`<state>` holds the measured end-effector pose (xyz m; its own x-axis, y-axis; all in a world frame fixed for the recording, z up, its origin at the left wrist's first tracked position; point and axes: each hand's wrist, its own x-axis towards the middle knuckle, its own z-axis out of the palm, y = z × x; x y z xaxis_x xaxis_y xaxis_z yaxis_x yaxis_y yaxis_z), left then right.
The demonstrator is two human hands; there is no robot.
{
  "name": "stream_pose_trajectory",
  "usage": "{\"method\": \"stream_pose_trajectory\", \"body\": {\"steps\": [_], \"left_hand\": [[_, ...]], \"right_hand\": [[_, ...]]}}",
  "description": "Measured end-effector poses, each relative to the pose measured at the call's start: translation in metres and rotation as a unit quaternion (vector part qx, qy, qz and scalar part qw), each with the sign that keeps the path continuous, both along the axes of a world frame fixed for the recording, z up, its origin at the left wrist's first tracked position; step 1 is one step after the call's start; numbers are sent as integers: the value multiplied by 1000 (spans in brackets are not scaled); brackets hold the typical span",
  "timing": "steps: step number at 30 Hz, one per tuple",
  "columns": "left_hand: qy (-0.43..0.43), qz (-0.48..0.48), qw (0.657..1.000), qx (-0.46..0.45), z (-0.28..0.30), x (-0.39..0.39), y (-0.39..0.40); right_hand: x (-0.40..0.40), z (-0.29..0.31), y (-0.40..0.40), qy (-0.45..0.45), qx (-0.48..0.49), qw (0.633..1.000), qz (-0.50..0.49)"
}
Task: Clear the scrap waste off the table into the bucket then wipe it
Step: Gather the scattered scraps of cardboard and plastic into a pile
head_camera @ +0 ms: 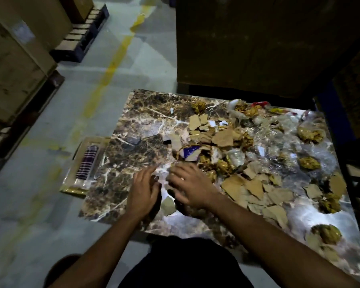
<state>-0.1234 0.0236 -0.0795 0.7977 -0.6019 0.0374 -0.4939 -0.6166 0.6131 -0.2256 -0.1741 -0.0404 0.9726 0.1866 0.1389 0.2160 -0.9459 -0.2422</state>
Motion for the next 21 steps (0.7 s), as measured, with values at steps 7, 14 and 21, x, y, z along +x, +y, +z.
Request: {"method": "stream_pose_trajectory", "body": {"steps": [7,14,21], "left_hand": [[-24,-116,977,180,-59,-18,68],[-28,-175,965,191,-46,5,14],[1,-173,970,168,-34,11,-13]], "right_hand": [[-3,-68,59,129,-140,981,32],[3,-49,39,142,-200,963,-114],[-5,-17,16,83,-186,961,-189]]}}
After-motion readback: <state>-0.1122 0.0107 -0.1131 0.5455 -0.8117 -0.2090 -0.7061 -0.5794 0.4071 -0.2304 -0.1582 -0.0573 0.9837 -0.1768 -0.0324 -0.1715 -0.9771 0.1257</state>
